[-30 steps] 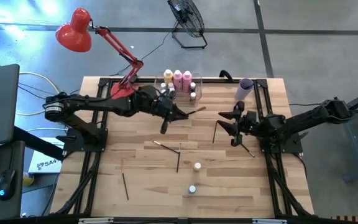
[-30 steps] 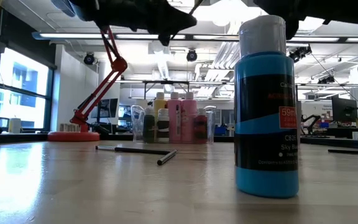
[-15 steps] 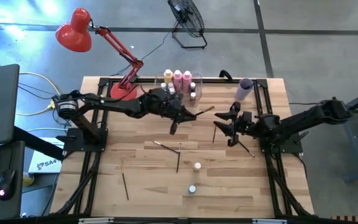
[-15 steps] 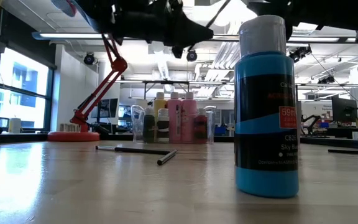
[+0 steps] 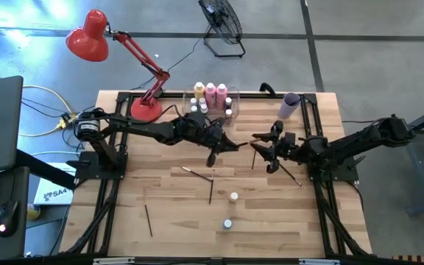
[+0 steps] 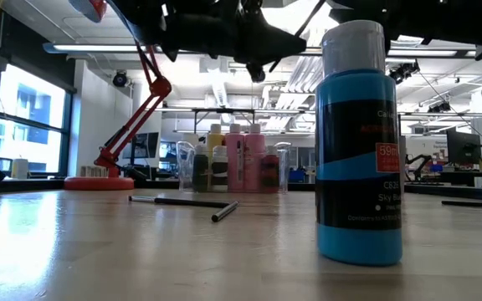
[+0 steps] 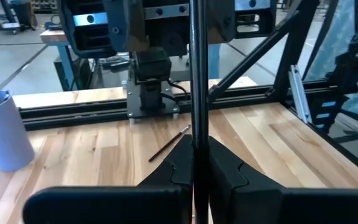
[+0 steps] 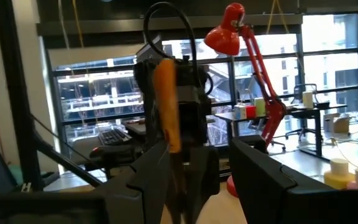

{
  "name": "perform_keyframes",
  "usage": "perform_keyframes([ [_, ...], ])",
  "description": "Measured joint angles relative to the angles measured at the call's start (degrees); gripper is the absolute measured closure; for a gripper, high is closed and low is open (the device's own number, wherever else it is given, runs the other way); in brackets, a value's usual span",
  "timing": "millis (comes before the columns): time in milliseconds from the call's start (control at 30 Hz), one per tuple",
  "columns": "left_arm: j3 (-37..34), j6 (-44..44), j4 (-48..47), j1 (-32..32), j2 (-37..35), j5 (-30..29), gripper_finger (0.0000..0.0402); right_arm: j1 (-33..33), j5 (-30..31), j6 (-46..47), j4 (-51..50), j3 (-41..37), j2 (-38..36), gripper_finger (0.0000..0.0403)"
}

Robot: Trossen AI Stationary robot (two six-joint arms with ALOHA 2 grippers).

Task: Pick & Place Paint Supplies
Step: Put the black paint brush into the violet cup

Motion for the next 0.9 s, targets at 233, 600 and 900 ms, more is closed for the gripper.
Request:
perform_keyframes([
  [233,0.0,-0.02,0.04,0.11,0.0,-1.16,0.0389,0.03,-4.44,0.15,-0.53,0.0,0.0,0.0245],
  [600,0.22,-1.92,2.82,0.09,2.14,-1.56,0.0389,-1.14,-4.91,0.59,-0.87,0.0,-0.03,0.0245],
  [900,3.55,-1.87,1.75,0.09,5.03,-1.02,0.0389,-1.11,-4.96,0.39,-0.86,0.0,-0.04,0.0247],
])
